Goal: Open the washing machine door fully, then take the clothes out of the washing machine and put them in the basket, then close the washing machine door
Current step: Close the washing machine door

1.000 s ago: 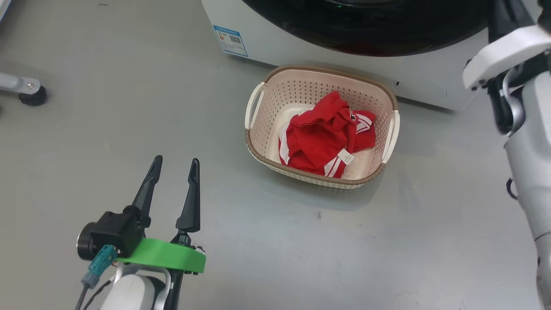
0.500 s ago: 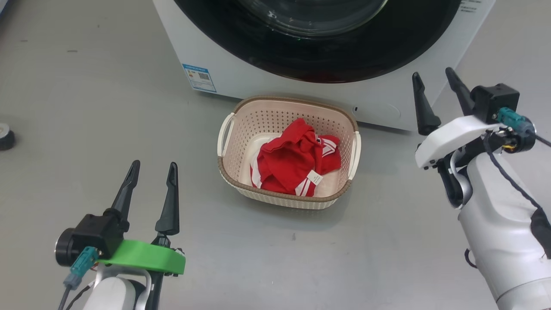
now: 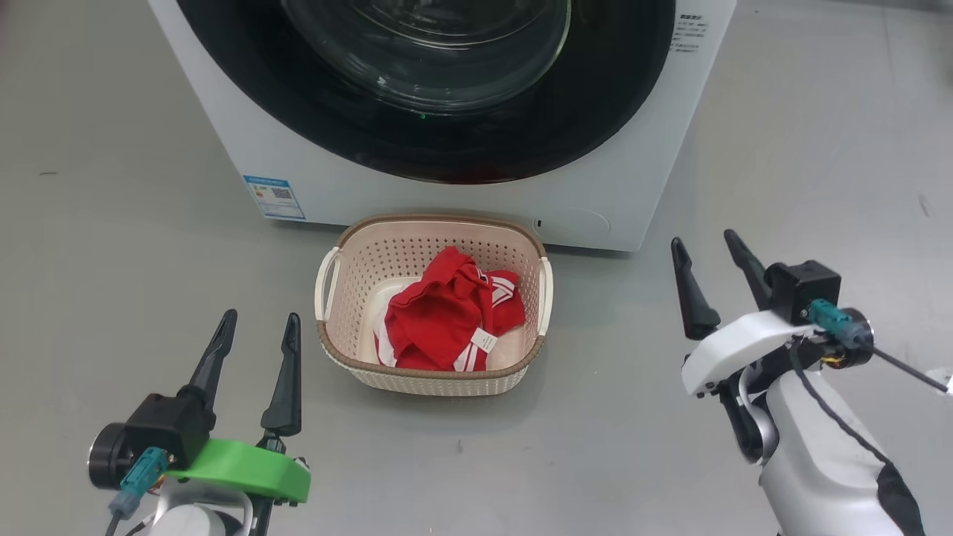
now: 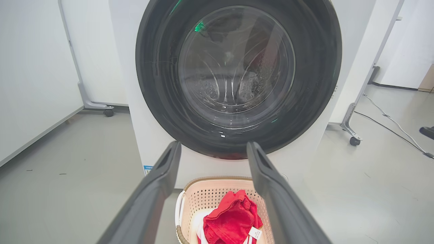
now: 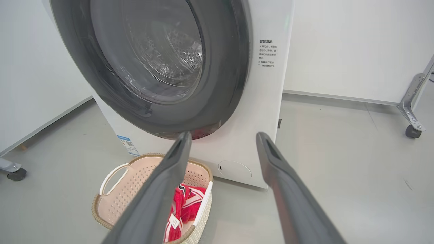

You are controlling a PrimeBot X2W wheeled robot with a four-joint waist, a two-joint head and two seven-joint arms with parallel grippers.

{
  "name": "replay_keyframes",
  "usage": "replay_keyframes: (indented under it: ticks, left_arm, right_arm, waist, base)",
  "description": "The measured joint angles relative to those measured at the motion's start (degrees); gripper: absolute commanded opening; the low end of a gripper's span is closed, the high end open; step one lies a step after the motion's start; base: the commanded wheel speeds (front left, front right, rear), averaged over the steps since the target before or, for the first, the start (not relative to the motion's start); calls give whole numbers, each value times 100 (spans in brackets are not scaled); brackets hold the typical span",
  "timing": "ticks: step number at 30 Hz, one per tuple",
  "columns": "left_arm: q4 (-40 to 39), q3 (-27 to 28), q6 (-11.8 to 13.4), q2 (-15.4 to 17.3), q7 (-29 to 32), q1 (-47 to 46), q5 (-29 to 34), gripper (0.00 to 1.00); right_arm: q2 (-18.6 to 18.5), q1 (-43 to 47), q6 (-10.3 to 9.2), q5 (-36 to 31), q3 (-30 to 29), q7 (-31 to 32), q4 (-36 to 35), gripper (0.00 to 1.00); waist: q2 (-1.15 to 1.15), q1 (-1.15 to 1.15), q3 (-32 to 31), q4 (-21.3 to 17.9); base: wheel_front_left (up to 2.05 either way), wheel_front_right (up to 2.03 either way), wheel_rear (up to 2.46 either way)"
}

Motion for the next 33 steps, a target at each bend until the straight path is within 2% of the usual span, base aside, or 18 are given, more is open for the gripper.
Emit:
replay_keyframes:
  ticks: [6, 12, 33]
  left_arm:
    - [36, 40, 2, 45, 27, 259, -2, 100]
    - [83, 42, 7, 51, 94, 515, -37, 100]
    - [27, 58, 109, 73, 197, 1101, -63, 100]
  right_arm:
    - [67, 530, -13, -58, 159, -1, -302, 100]
    - [126, 1032, -202, -71, 65, -1, -708, 100]
    - [193, 2360, -503, -64, 21, -1, -1557, 100]
  waist:
    - [0, 0, -186, -306]
    - [0, 0, -376, -554]
    - [0, 0, -918, -993]
  base:
    - [0, 0, 0]
    - [0, 0, 0]
    - [0, 0, 0]
